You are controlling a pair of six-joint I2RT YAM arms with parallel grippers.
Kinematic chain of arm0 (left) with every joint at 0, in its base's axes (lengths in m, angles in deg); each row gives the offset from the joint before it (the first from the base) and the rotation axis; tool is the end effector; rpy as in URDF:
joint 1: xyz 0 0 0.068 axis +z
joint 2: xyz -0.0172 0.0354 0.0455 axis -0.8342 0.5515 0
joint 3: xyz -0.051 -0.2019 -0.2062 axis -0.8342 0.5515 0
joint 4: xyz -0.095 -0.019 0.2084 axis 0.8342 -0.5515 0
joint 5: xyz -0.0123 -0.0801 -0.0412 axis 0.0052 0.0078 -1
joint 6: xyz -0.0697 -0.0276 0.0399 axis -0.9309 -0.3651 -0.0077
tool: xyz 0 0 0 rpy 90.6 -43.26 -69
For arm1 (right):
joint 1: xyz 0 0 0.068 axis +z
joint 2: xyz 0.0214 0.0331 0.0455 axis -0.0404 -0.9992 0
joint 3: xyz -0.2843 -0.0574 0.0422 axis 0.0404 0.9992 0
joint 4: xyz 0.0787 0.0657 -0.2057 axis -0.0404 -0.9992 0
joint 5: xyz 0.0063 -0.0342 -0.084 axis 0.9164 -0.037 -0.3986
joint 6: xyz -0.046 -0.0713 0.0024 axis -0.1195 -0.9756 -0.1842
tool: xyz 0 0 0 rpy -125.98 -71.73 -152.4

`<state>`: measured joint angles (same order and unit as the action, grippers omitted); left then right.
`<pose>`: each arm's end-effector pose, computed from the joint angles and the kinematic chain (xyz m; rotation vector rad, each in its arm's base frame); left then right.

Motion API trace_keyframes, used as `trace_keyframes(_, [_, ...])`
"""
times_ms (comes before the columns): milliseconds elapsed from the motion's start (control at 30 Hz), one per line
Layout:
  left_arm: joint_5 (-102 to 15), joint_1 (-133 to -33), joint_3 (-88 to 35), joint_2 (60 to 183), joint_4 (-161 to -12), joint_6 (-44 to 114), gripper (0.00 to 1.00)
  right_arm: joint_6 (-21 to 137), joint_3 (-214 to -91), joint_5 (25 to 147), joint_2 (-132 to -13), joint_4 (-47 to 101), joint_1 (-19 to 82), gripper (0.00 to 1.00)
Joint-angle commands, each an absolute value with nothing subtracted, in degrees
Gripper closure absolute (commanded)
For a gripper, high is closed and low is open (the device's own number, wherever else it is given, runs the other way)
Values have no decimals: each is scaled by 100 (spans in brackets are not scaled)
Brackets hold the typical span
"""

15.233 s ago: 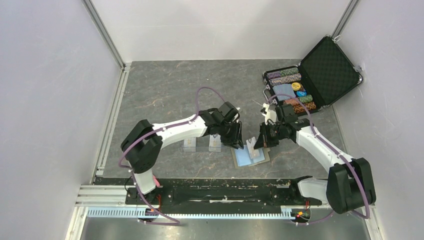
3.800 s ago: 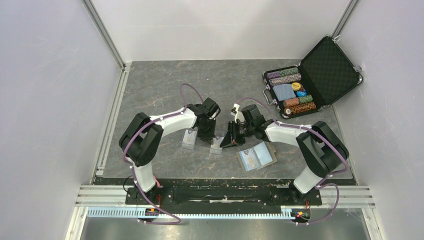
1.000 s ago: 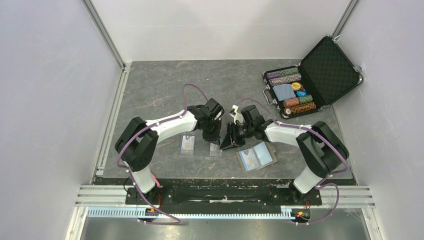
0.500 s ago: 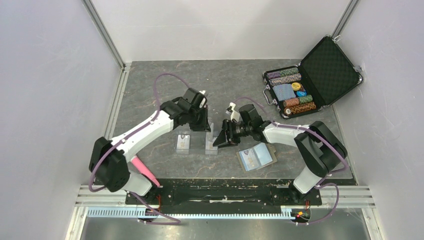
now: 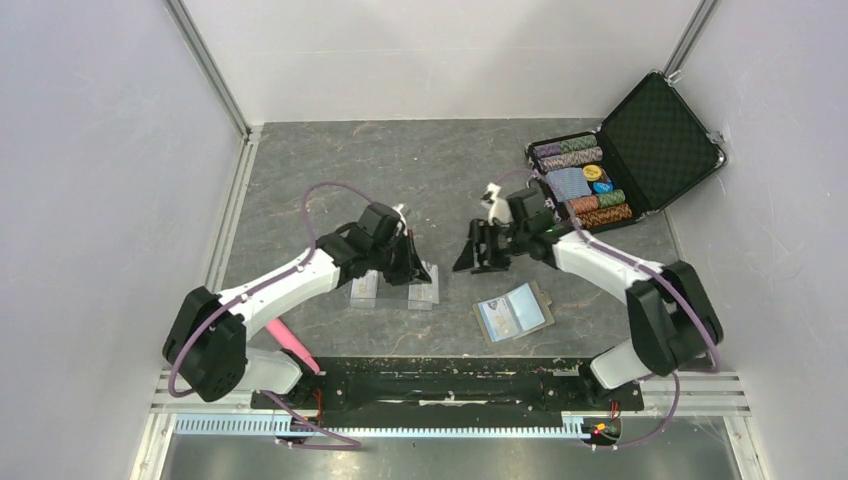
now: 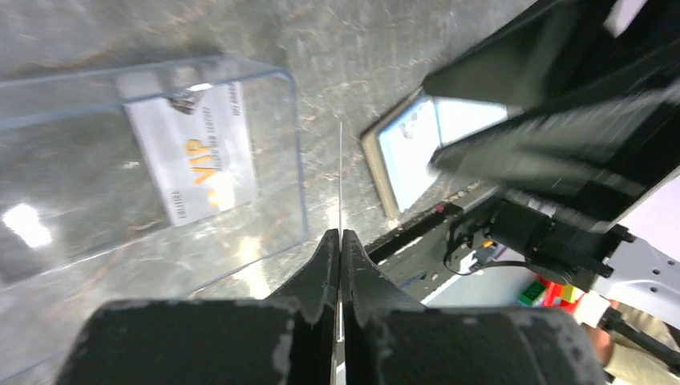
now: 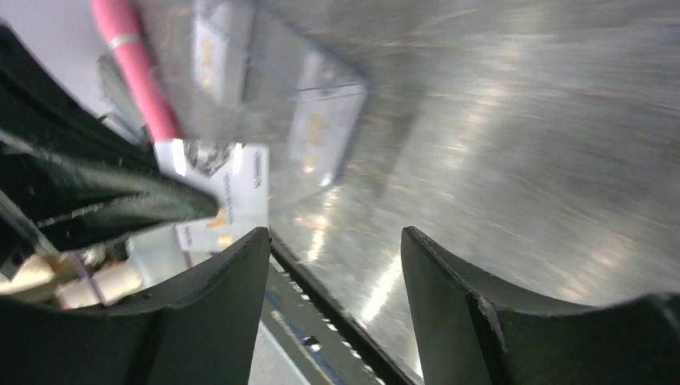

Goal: Put the credit cards into the card holder
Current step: Insert the credit card into the card holder.

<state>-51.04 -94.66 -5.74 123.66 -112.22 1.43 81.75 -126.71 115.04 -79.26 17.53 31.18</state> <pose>0.1981 -0.1816 0.2431 -0.0226 2.6449 -0.9211 0.2418 0.1841 0.2148 -0.2810 2.5608 1.2148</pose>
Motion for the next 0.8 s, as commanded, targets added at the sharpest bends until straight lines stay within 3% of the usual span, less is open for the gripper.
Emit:
trace_keyframes(0, [-5490,-9898,-302,12536,-9691,-778,98,6954,-12874,10411,-7110,39,2366,35])
trace_keyframes(233, [-5755,-10539,-745,13565,-8993,-994,98,6011,-12808,8457,-6496,-1351,1904,24])
trace_keyframes(367, [-5974,-10663,-1161,14076,-8919,-971,98,5997,-12307,8365,-6404,-1360,1866,23])
trace_keyframes(433, [-6063,-10704,-1297,14247,-8901,-981,98,6015,-12043,8508,-6441,-1344,1866,27])
trace_keyframes(600, [-6157,-10725,-1354,14410,-8892,-982,98,6171,-11468,8961,-6302,-1195,1851,48])
trace_keyframes(767, [-6156,-10724,-1356,14446,-8983,-894,98,6714,-10637,9921,-6135,-518,1849,58])
